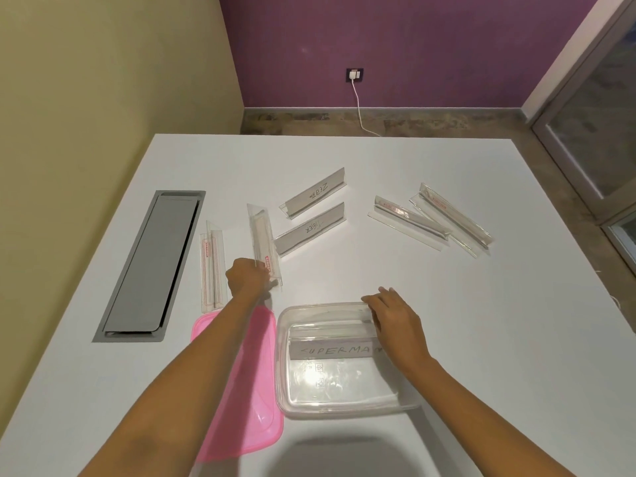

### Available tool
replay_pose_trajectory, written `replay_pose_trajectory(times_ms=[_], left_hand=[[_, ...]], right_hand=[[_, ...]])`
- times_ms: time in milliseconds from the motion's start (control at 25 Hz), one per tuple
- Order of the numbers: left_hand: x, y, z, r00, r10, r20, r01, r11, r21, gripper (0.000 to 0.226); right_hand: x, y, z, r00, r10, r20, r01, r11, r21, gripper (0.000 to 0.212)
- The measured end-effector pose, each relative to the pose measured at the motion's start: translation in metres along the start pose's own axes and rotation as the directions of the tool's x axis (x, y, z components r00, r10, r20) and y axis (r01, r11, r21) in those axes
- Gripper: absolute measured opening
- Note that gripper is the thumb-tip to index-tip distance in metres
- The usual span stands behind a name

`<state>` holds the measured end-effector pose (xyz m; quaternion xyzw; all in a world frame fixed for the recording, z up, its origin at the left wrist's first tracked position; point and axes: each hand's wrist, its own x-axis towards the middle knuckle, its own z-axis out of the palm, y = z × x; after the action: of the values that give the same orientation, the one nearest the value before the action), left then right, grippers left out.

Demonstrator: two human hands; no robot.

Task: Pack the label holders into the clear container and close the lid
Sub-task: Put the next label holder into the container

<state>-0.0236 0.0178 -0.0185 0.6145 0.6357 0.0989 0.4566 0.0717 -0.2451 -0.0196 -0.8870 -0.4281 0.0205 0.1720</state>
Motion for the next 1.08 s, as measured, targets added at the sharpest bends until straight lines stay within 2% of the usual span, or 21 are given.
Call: replay_pose_trajectory(times_ms=[80,160,280,440,520,640,760,880,960,1080], left_hand=[[-0.010,0.004,-0.013,0.999,0.024,0.042,-0.016,0.983,-0.182,0.026],[-0.023,0.004,-0.031,0.993,0.096,0.070,-0.076,0.965,-0.251,0.030],[-0.042,0.002,-0.053,0.970,0.204,0.133,-0.173,0.963,-0.208,0.037],[-0.066,0.008,-0.067,0.945,0.202,0.258,-0.172,0.976,-0.134,0.047],[-0.078,0.013,-0.070,0.917,0.203,0.344,-0.195,0.979,-0.057,0.047],[-0.090,0.021,-0.071,0.867,0.199,0.457,-0.270,0.958,0.095,0.043],[-0.098,0.025,-0.069,0.820,0.199,0.537,-0.350,0.916,0.195,0.040],[-0.103,0.023,-0.071,0.776,0.201,0.598,-0.376,0.909,0.181,0.035],[-0.105,0.016,-0.071,0.760,0.211,0.614,-0.378,0.913,0.154,0.025],[-0.105,-0.001,-0.061,0.830,0.258,0.495,-0.396,0.897,0.196,0.029]], right_hand=[[0.002,0.000,-0.003,1.000,-0.011,0.010,0.011,1.000,0.028,0.026],[0.004,-0.001,-0.008,1.000,-0.026,-0.007,0.026,0.998,0.063,0.029],[0.014,-0.009,-0.026,0.994,-0.077,-0.081,0.084,0.992,0.089,0.040],[0.034,-0.024,-0.056,0.973,-0.187,-0.136,0.195,0.980,0.044,0.062],[0.042,-0.030,-0.067,0.961,-0.264,-0.080,0.265,0.964,0.005,0.076],[0.050,-0.034,-0.078,0.909,-0.408,0.084,0.415,0.906,-0.084,0.092],[0.046,-0.032,-0.079,0.860,-0.463,0.213,0.485,0.873,-0.060,0.083],[0.035,-0.026,-0.075,0.854,-0.445,0.270,0.460,0.888,0.012,0.064],[0.026,-0.020,-0.072,0.869,-0.388,0.308,0.384,0.920,0.076,0.060],[0.012,-0.012,-0.061,0.872,-0.265,0.411,0.215,0.963,0.165,0.061]])
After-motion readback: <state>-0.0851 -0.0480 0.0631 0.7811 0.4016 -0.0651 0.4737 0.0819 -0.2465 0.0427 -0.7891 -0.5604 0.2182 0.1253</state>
